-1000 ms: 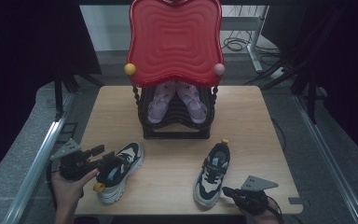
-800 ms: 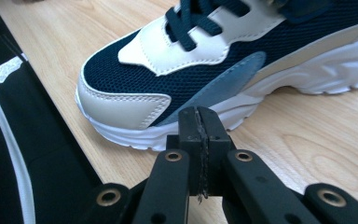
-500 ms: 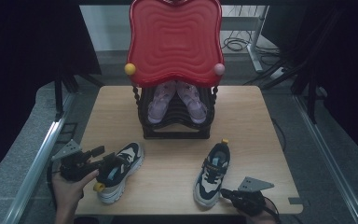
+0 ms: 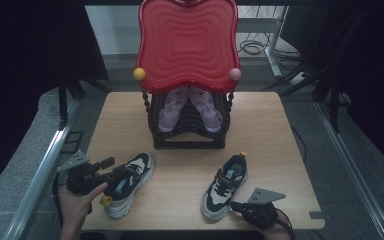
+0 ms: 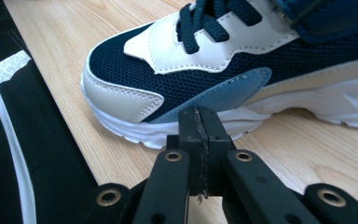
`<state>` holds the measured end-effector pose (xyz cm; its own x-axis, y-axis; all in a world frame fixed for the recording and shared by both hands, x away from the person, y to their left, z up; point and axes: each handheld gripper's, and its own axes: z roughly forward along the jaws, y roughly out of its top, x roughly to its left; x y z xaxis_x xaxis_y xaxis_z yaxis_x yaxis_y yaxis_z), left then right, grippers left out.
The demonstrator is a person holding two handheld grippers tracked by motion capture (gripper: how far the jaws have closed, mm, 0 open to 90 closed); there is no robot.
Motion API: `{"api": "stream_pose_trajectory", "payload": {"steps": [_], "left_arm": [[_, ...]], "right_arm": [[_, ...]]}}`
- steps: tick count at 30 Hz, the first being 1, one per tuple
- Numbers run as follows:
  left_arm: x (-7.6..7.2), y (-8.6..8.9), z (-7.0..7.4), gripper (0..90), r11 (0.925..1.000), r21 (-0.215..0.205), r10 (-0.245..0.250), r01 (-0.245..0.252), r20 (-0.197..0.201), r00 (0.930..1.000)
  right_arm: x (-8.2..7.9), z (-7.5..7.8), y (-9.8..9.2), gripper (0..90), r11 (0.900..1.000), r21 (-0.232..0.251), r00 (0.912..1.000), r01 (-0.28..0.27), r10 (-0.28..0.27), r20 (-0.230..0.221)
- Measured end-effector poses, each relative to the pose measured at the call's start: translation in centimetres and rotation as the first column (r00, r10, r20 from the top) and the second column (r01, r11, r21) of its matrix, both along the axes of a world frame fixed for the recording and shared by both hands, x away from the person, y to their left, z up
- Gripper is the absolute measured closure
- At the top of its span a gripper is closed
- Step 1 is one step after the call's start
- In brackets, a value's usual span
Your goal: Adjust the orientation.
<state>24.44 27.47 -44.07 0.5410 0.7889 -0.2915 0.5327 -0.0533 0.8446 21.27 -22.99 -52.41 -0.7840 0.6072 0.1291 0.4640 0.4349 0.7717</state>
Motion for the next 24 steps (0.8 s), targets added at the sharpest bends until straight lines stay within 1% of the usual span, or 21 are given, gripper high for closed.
{"api": "stream_pose_trajectory", "payload": {"steps": [6, 12, 16, 19, 24], "left_arm": [[-0.1, 0.2, 0.0, 40.3, 1.0, -0.001, 0.003, -0.003, -0.001, 1.0], [-0.2, 0.3, 0.1, 40.3, 1.0, 0.002, 0.003, -0.003, 0.0, 1.0], [-0.1, 0.4, 0.0, 40.3, 1.0, 0.003, 0.006, -0.006, -0.003, 1.0], [-0.2, 0.4, 0.0, 40.3, 1.0, 0.005, 0.005, -0.005, -0.003, 1.0], [-0.2, 0.4, 0.0, 40.3, 1.0, 0.006, 0.006, -0.006, -0.002, 1.0]], "right_arm": [[0.2, 0.1, 1.0, 88.7, 1.0, -0.006, 0.9999, -0.015, 0.015, 0.0], [0.3, 0.1, 2.0, 88.7, 1.0, -0.017, 0.9998, -0.019, 0.02, 0.008], [0.4, 0.1, 2.7, 88.8, 1.0, -0.016, 0.9999, -0.017, 0.017, 0.002], [0.5, 0.0, 3.2, 88.8, 1.0, -0.025, 0.9999, -0.016, 0.017, 0.003], [0.2, -0.2, 3.9, 88.7, 0.999, -0.036, 0.9997, -0.024, 0.024, -0.01]]}}
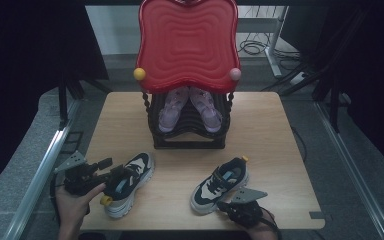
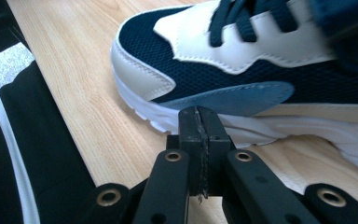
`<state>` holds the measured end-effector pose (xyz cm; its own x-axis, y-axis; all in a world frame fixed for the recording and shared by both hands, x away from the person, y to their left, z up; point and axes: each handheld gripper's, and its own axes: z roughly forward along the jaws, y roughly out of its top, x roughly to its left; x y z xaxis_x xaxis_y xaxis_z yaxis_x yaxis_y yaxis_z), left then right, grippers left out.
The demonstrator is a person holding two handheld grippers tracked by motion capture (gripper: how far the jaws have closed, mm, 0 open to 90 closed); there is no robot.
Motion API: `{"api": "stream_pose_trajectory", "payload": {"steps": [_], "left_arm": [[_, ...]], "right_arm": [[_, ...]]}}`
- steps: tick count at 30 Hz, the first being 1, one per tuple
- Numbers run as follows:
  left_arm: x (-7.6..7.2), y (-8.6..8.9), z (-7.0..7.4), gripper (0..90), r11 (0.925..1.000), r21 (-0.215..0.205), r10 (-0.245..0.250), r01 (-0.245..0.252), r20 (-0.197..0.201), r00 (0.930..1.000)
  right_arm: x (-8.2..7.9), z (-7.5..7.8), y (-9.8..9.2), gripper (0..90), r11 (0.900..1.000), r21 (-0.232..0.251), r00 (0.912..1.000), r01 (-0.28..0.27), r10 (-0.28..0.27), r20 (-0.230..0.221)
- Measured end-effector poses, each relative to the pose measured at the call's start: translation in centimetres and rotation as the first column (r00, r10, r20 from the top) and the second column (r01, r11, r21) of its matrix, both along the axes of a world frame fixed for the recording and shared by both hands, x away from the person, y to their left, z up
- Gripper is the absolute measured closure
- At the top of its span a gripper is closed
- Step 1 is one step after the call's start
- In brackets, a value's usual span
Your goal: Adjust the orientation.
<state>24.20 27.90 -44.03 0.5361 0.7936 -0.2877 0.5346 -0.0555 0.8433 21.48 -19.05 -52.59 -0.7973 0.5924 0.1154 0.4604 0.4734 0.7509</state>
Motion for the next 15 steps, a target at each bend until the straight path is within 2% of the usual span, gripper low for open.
{"api": "stream_pose_trajectory", "payload": {"steps": [15], "left_arm": [[0.0, 0.1, 0.0, 40.4, 1.0, 0.004, 0.003, -0.003, -0.003, 1.0]], "right_arm": [[0.2, 0.0, 2.4, 88.8, 1.0, -0.001, 0.9998, -0.018, 0.018, -0.003]]}}
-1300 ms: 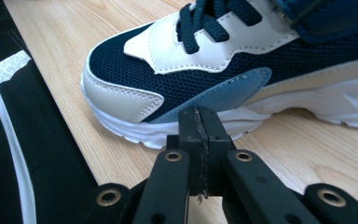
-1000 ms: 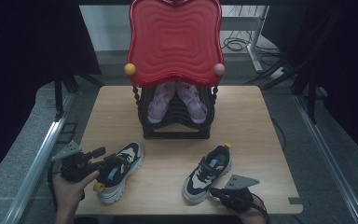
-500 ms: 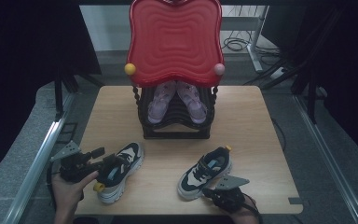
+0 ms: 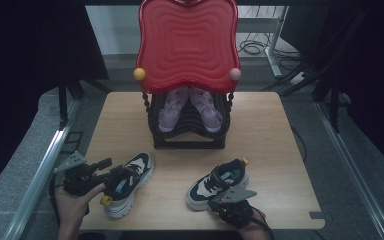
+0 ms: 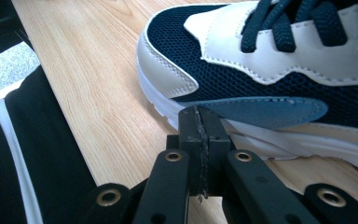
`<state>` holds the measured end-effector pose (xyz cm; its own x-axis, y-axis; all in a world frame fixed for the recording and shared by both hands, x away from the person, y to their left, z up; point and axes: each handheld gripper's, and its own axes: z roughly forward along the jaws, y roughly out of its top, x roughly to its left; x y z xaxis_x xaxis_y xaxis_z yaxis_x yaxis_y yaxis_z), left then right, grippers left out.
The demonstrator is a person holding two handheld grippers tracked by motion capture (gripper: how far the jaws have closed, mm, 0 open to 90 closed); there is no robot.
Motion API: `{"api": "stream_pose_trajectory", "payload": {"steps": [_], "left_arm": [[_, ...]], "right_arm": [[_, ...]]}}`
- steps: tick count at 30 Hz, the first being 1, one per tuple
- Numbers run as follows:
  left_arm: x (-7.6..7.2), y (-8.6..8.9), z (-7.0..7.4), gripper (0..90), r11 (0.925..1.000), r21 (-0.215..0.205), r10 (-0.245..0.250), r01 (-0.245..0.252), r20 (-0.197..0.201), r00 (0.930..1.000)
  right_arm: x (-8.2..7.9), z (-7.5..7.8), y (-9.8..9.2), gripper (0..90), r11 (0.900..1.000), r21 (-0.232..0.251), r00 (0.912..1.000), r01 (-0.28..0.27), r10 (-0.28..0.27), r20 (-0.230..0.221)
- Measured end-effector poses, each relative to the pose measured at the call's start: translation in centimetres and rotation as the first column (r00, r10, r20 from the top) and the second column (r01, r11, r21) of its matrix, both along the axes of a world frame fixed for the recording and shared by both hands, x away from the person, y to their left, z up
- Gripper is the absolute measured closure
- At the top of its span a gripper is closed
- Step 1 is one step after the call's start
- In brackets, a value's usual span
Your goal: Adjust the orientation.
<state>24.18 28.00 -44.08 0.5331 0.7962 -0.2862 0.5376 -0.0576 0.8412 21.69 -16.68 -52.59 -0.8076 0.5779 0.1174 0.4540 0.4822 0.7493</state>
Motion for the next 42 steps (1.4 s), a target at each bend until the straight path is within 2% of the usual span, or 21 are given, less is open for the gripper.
{"api": "stream_pose_trajectory", "payload": {"steps": [13, 28, 38, 42], "left_arm": [[0.0, 0.1, 0.0, 40.4, 1.0, 0.003, -0.001, 0.001, -0.002, 1.0], [0.0, 0.1, -0.1, 40.3, 1.0, 0.006, -0.004, 0.004, -0.003, 1.0], [0.0, 0.1, -0.1, 40.3, 0.9999, 0.01, -0.004, 0.004, -0.003, 1.0], [-0.1, 0.1, -0.1, 40.3, 0.9999, 0.01, -0.003, 0.003, -0.002, 1.0]], "right_arm": [[0.5, 0.0, 2.7, 88.7, 1.0, 0.003, 0.9999, 0.01, -0.01, -0.004], [1.9, -0.3, 5.4, 88.8, 0.997, 0.025, 0.9973, 0.07, -0.07, 0.022], [2.0, -0.7, 5.7, 88.9, 0.995, 0.043, 0.9954, 0.089, -0.091, 0.032], [1.7, -0.4, 5.7, 88.8, 0.995, 0.059, 0.9967, 0.075, -0.076, 0.029]]}}
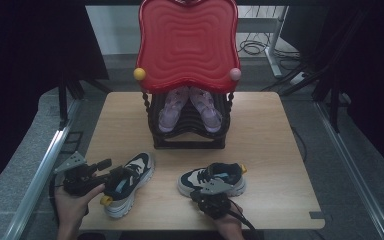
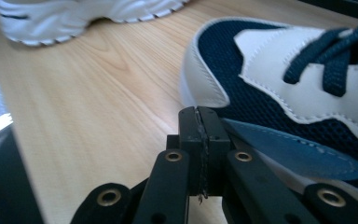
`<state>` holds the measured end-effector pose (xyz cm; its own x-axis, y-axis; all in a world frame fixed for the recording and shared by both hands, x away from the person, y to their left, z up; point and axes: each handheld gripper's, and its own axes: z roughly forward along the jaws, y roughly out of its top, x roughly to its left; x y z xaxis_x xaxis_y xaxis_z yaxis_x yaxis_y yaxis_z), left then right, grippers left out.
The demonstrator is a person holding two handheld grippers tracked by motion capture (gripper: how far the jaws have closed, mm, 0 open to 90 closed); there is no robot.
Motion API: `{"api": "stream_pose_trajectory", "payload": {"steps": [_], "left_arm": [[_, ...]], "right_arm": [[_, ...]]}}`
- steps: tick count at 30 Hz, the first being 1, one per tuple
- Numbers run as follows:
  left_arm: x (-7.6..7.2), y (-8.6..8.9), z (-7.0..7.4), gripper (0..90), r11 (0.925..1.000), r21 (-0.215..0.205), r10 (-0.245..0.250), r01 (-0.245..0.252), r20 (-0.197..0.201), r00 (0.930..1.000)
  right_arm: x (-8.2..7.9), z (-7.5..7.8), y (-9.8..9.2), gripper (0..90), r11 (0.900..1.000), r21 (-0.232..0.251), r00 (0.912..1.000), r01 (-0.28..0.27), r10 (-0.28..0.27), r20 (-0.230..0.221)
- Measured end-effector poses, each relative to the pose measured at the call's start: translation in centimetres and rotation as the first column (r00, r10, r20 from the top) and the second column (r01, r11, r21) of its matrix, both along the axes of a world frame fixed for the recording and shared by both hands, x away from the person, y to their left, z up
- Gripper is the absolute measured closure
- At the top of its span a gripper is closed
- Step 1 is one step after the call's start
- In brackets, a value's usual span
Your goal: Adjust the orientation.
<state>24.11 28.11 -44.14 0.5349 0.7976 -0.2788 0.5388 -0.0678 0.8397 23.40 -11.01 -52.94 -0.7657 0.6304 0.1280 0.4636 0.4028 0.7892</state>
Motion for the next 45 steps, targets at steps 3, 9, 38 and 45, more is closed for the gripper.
{"api": "stream_pose_trajectory", "payload": {"steps": [3, 9, 38, 45], "left_arm": [[0.0, 0.1, 0.0, 40.3, 1.0, 0.001, 0.003, -0.003, 0.002, 1.0], [-0.1, 0.2, 0.0, 40.3, 1.0, 0.001, 0.006, -0.006, 0.002, 1.0], [-0.1, 0.0, -0.1, 40.3, 0.9999, 0.01, 0.005, -0.005, -0.001, 1.0], [-0.1, 0.2, -0.2, 40.4, 0.9999, 0.006, 0.009, -0.009, -0.005, 0.9999]], "right_arm": [[-0.6, 1.1, -0.2, 88.8, 0.999, 0.028, 0.9993, -0.028, 0.027, 0.025], [-0.3, 4.6, -2.5, 88.8, 0.996, 0.088, 0.9951, 0.005, -0.013, 0.098], [8.9, 4.2, -14.9, 88.7, 0.96, 0.148, 0.9679, 0.238, -0.247, 0.046], [8.8, 3.0, -14.2, 88.4, 0.978, 0.127, 0.9851, 0.165, -0.17, 0.029]]}}
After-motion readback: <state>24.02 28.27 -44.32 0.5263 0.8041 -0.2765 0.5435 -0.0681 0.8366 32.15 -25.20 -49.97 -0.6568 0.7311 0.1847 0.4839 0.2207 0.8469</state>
